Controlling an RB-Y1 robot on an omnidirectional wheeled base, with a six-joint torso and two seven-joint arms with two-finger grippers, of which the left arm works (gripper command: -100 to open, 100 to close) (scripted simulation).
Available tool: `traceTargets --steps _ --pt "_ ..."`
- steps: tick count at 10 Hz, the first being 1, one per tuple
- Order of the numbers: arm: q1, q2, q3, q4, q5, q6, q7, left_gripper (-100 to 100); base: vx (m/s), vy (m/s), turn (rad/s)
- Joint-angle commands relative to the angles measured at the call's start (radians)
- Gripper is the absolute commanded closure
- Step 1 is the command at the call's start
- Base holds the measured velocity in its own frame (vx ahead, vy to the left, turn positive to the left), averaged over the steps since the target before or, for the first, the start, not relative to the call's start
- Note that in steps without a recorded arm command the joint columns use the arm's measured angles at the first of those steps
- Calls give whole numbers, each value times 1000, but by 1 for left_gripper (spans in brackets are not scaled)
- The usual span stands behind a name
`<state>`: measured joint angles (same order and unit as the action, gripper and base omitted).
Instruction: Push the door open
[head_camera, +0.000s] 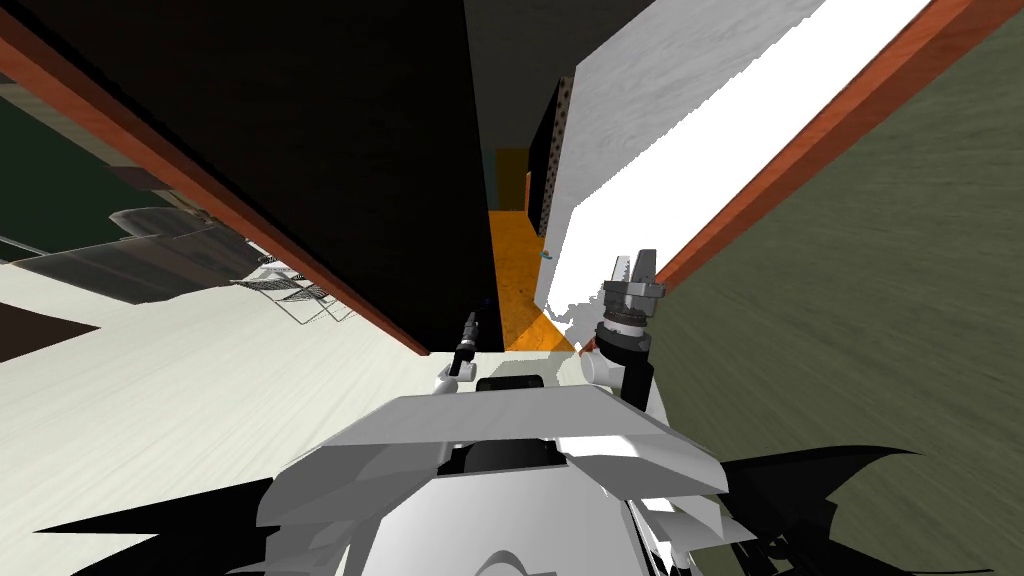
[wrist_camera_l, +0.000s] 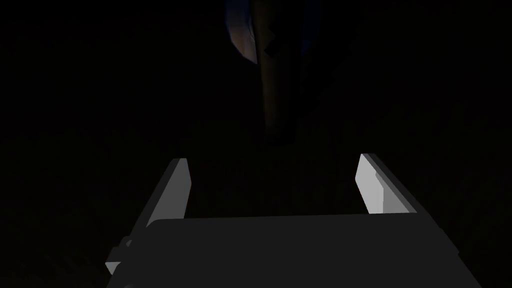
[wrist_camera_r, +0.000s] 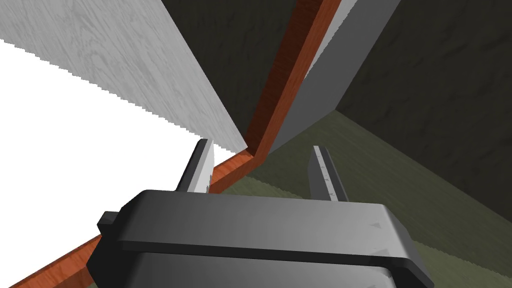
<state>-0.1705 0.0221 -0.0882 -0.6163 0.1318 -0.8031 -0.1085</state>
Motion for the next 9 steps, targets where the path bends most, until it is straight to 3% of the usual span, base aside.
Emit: traceTargets --steps 1,3,4,5,6,9 --pt "-5 0 4 10 2 -6 1 -100 199 4 -21" --pt "-6 -17 7 13 3 -8 1 -100 194 -33 -22" --pt "-6 -35 9 14 4 -9 2 -100 176 -30 -22" --pt "-17 -27 10 30 5 -12 1 -100 78 -14 -4" --pt "-17 -27 10 30 5 -12 1 100 -10 0 6" --pt "-17 -27 10 30 5 -12 1 100 -13 4 -9"
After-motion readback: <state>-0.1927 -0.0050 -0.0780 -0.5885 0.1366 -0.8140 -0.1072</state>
